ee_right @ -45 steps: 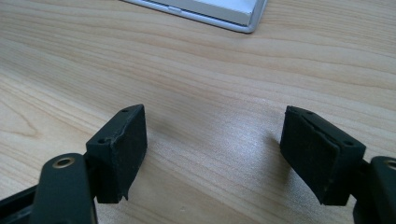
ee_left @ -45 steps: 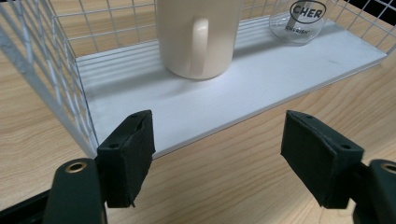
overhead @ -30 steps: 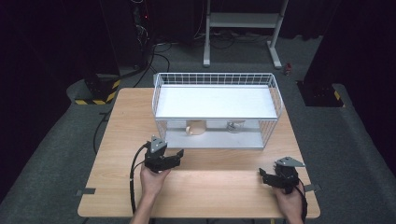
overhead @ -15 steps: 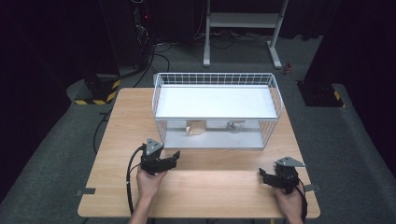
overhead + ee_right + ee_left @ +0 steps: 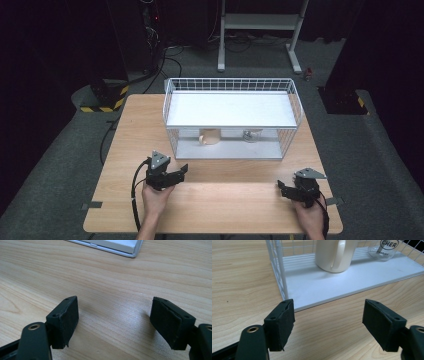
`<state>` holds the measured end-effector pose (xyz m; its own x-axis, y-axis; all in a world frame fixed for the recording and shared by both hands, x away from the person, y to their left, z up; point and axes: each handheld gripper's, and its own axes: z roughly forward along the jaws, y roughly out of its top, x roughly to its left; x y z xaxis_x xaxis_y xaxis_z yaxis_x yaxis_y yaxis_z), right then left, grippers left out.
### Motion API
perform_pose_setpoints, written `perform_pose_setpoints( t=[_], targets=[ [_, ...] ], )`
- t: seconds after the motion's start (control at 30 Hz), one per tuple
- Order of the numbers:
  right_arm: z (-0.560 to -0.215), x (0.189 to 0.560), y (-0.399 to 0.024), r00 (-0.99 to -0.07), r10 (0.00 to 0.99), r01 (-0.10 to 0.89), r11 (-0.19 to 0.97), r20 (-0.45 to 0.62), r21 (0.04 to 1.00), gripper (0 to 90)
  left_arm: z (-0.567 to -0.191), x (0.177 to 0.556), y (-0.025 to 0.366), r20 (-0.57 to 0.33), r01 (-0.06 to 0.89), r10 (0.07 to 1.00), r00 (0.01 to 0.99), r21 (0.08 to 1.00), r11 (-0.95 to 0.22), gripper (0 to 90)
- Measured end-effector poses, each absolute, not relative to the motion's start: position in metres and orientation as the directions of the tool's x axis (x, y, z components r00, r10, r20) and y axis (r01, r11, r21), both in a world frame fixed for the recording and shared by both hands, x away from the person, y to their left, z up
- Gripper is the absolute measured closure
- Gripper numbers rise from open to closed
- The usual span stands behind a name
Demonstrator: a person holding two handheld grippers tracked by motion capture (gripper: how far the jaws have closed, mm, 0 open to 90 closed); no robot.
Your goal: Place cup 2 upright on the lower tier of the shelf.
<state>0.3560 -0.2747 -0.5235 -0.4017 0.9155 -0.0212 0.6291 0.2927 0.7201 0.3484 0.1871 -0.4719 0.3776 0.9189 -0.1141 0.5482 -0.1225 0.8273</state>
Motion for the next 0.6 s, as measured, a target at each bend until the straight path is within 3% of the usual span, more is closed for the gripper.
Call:
perform_pose_setpoints(
  t=[0.6],
  targets=[
    [-0.523,0.356,-0.275,-0.401,0.916,0.630,0.292,-0.020,0.719,23.0,-0.485,0.343,0.199,-0.101,0.573,0.934,0.342,0.810,-0.122,25.8]
  ],
)
